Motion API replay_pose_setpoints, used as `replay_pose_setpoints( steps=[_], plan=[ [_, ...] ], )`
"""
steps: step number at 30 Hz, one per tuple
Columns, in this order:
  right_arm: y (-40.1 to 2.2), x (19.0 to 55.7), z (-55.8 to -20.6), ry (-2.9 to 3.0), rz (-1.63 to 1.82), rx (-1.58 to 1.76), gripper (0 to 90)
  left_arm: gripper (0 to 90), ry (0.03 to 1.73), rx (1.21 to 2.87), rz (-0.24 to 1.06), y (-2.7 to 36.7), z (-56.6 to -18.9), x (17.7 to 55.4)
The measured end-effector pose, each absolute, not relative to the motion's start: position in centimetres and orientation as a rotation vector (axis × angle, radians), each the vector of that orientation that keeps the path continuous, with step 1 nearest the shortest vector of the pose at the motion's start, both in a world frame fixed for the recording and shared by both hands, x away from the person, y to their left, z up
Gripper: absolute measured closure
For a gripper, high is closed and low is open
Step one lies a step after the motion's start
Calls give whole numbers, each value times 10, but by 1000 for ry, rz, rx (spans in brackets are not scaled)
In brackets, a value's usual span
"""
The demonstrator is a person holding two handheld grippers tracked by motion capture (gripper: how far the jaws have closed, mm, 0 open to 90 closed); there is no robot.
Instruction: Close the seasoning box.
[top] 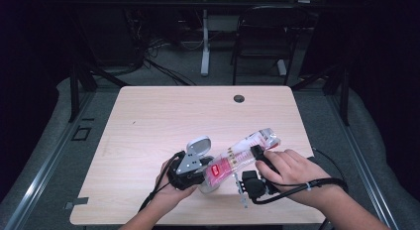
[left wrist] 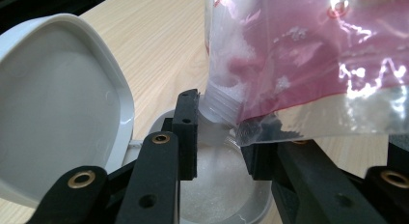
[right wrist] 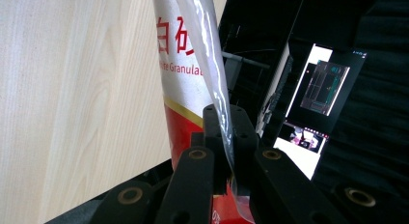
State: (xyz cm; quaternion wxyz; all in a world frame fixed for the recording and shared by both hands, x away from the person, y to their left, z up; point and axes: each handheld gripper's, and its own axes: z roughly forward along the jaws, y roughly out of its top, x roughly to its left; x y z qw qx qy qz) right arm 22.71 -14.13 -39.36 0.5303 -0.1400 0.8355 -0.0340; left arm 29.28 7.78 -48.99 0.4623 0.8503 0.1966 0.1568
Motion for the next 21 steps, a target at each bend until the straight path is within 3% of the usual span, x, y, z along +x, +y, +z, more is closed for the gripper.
replay_pose_setpoints(
  steps=[21],
  plan=[
    [-147,227,-399,2016,-62,-301,889,714,493,2079,380,79,-489,293]
  ],
)
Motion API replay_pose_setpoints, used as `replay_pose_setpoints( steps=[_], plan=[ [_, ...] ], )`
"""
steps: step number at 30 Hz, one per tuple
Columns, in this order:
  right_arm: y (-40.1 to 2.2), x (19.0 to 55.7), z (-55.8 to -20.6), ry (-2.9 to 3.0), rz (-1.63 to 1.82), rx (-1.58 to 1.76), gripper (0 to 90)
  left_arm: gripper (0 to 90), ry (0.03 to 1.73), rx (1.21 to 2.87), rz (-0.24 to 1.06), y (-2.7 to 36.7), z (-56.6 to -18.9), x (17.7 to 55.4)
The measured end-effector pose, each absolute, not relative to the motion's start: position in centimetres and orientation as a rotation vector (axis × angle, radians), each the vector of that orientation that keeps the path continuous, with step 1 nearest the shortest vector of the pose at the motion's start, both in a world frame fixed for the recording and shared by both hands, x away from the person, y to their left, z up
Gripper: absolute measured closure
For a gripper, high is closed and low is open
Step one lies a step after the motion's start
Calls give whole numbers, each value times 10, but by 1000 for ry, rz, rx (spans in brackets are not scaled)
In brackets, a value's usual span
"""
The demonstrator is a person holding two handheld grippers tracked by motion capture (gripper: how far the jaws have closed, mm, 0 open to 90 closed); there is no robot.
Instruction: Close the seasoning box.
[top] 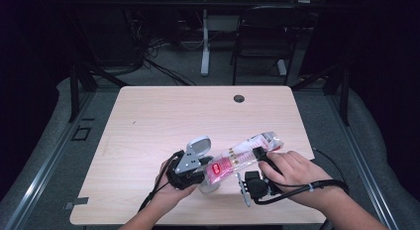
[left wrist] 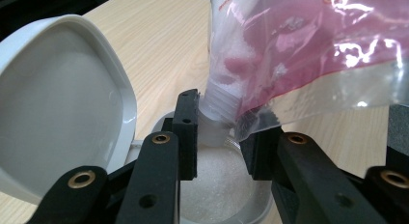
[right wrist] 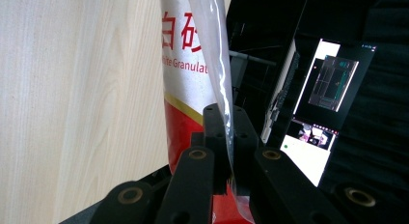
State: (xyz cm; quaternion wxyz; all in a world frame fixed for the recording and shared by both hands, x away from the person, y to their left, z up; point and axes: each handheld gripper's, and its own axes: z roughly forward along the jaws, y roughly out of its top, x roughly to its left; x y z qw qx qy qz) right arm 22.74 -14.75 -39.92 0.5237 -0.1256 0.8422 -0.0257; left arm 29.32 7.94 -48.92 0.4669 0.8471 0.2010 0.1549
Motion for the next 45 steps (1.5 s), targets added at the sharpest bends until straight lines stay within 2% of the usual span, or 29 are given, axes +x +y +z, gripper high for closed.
replay_pose_setpoints(
  steps=[45],
  plan=[
    [-178,237,-422,2154,211,-52,888,712,505,2042,373,85,-481,295]
  ],
)
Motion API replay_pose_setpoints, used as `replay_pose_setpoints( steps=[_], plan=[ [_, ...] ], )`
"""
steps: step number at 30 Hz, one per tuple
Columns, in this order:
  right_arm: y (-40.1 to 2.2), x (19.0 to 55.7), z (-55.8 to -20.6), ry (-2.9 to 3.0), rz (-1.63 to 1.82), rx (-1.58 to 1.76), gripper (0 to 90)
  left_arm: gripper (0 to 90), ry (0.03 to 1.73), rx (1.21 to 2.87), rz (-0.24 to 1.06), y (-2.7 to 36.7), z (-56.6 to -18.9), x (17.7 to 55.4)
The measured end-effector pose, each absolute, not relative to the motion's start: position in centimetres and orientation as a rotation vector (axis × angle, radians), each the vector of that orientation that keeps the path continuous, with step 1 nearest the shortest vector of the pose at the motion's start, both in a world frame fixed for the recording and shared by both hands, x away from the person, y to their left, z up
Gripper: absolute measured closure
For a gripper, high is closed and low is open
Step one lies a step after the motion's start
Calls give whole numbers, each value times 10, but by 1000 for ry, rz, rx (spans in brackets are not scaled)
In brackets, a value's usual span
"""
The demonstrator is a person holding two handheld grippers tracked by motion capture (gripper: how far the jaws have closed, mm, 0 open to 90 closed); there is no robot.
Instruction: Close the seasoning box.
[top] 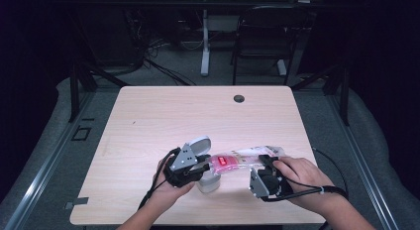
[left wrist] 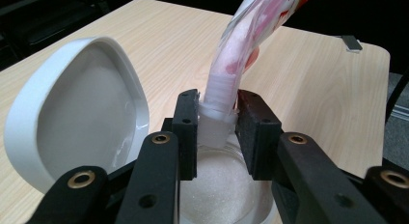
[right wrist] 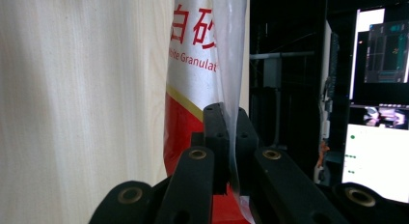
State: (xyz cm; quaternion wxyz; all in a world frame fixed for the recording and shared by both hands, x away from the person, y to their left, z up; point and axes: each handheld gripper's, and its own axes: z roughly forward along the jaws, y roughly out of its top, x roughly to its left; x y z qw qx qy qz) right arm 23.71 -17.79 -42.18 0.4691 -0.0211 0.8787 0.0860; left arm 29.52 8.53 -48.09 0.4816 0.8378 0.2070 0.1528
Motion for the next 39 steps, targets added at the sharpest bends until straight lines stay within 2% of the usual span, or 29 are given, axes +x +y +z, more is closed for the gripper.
replay_pose_setpoints(
  steps=[19,39],
  plan=[
    [-191,245,-441,2248,306,50,885,712,503,2059,366,83,-483,295],
    [-188,247,-445,2285,275,43,878,713,502,2063,365,85,-483,295]
  ],
)
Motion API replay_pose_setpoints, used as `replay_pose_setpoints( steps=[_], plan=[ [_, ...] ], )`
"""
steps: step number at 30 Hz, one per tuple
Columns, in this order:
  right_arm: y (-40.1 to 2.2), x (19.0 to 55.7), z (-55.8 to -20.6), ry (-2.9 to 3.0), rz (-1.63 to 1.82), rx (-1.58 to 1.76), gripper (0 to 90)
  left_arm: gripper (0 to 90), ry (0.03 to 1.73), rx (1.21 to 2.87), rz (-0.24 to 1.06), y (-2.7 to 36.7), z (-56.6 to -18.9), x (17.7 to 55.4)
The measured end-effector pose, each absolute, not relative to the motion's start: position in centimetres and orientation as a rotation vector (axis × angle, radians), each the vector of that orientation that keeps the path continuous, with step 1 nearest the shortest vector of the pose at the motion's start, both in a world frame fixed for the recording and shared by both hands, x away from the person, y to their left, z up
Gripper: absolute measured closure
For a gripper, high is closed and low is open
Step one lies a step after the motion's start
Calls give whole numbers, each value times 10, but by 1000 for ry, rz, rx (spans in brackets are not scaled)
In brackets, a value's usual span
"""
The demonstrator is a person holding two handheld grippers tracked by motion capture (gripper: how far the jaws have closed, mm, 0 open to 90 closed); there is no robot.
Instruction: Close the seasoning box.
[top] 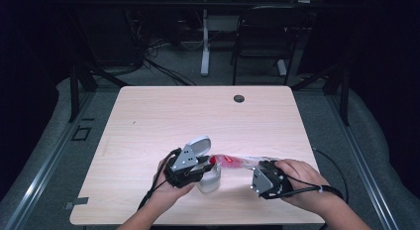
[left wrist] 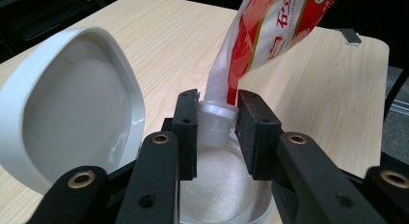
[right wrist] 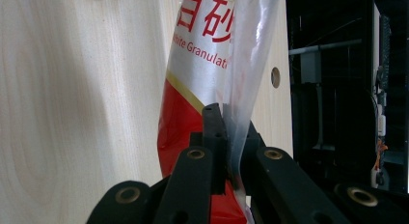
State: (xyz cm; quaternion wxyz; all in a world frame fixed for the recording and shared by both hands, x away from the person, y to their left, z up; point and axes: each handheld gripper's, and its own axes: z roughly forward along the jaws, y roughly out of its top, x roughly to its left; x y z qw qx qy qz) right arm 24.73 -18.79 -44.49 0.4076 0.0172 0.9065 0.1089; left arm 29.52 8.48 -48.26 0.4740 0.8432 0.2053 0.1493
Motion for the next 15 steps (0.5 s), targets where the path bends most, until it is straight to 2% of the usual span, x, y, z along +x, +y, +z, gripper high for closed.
replay_pose_setpoints(
  steps=[15],
  plan=[
    [-190,249,-448,2304,338,89,878,713,494,2049,368,87,-476,294]
  ],
)
